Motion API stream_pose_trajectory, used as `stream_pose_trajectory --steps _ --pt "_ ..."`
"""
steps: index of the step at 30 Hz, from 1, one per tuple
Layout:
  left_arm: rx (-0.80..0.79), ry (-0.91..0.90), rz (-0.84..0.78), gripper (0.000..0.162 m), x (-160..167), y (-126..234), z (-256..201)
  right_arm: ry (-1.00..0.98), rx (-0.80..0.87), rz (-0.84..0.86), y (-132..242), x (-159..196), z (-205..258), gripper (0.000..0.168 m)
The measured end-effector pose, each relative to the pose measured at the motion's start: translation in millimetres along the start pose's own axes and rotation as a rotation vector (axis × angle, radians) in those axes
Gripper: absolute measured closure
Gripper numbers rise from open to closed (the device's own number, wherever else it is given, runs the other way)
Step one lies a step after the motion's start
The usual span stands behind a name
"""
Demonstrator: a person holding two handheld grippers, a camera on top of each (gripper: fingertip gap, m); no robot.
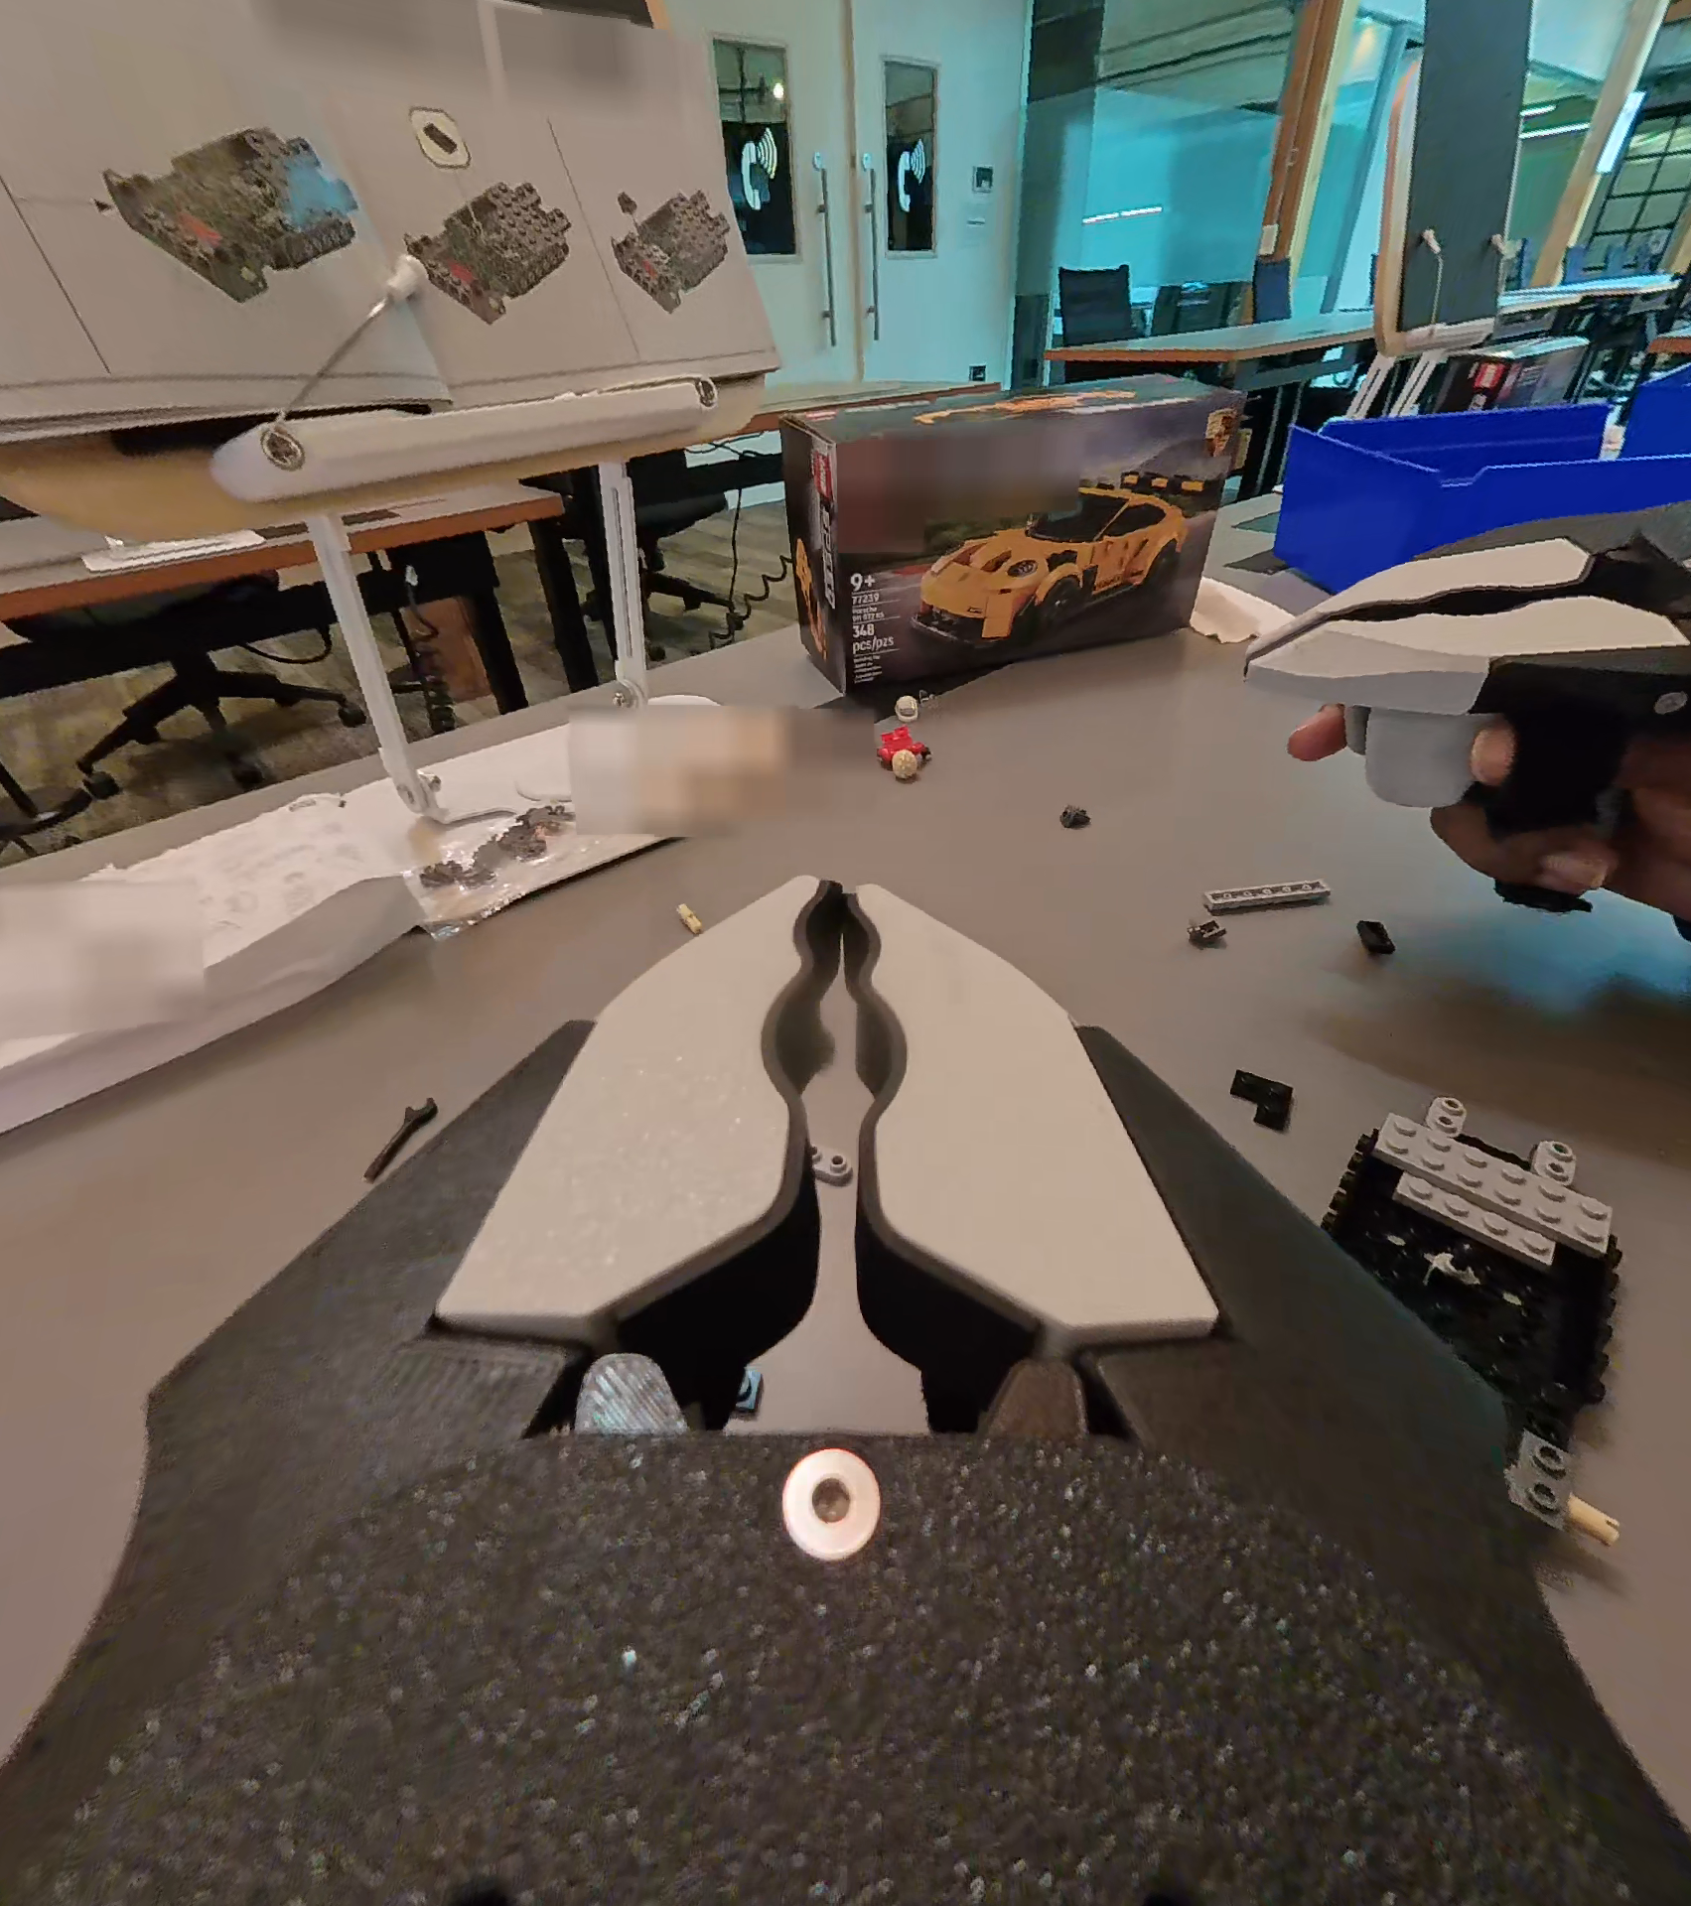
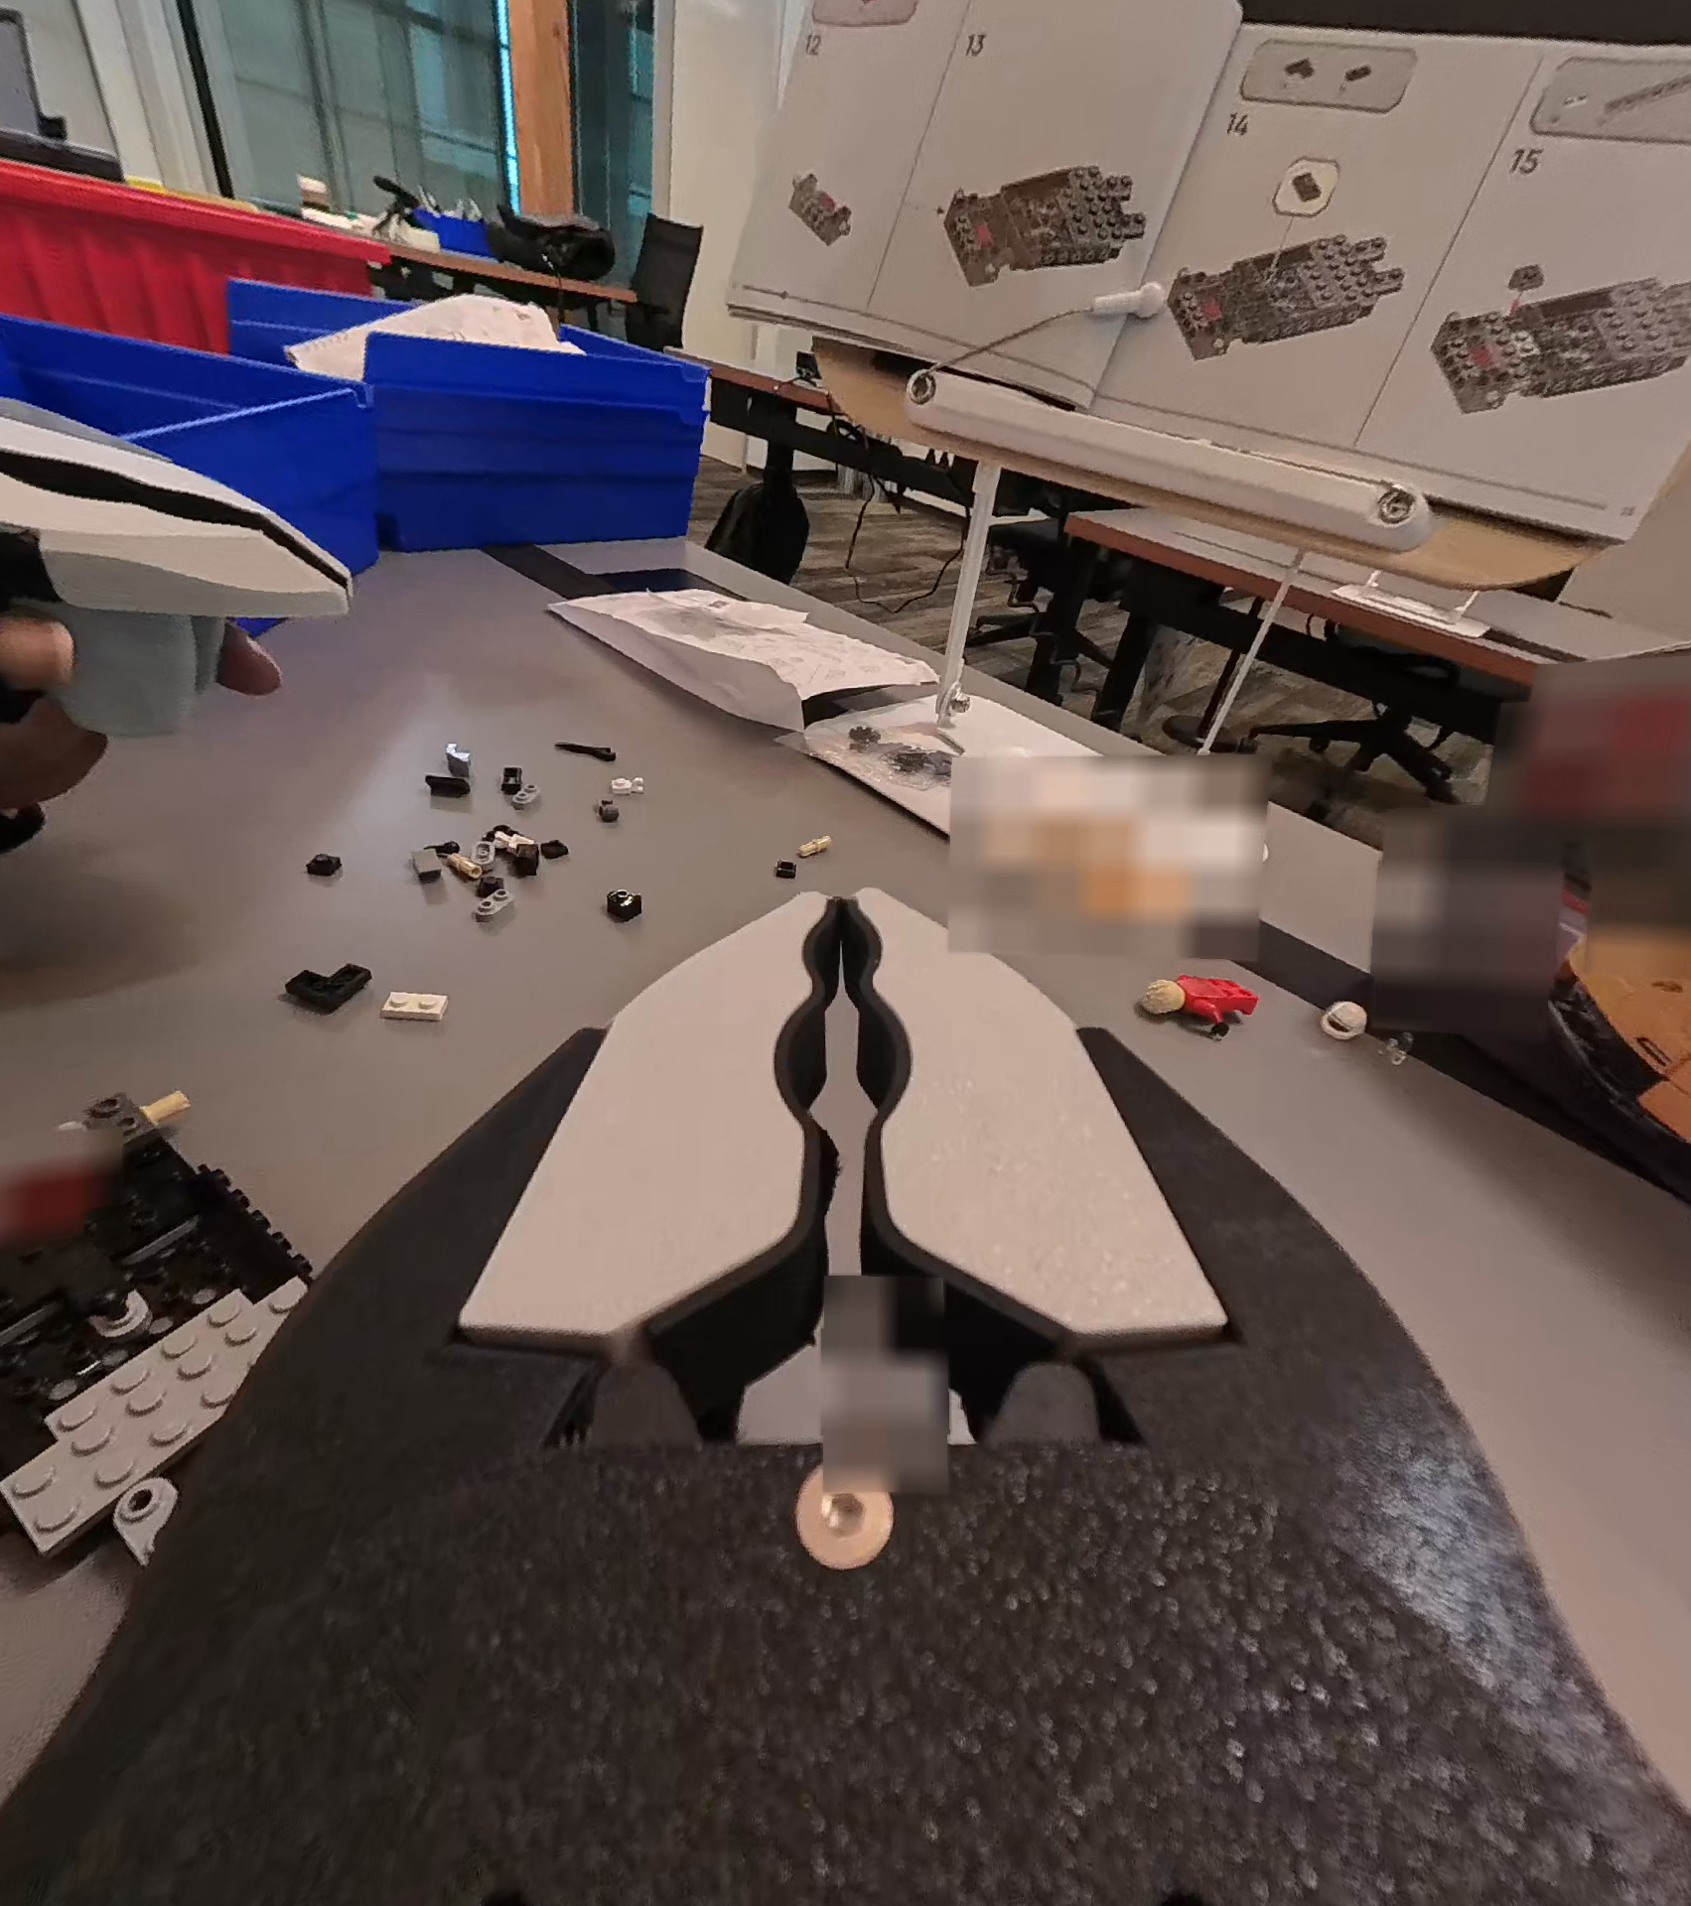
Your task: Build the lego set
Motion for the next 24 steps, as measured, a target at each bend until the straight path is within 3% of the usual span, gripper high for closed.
stream_pose_trajectory --steps 10,15,24 --pt "-0.091 -0.109 -0.035 0.162 -9.2 -8.2 4.6 0.046 0.07 -0.028 -0.5 -3.8 -9.3 0.168" --pt "-0.06 -0.098 -0.055 0.162 -14.2 -12.4 -1.7 0.057 0.092 -0.043 -2.5 -8.1 -13.4 0.168" --pt "-0.095 -0.017 -0.137 0.162 -53.6 -43.2 15.8 0.093 0.134 -0.152 -31.0 -61.4 -38.7 0.168"
Point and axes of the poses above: each gripper's, where its closed fingertips meet, y back along the fingers, x out of its underside, z = x × y across the jaws, the point moved 4 cm from there along y, back along the fingers, and after that the axes turned 6 degrees about -x, right-handed, at the moved point
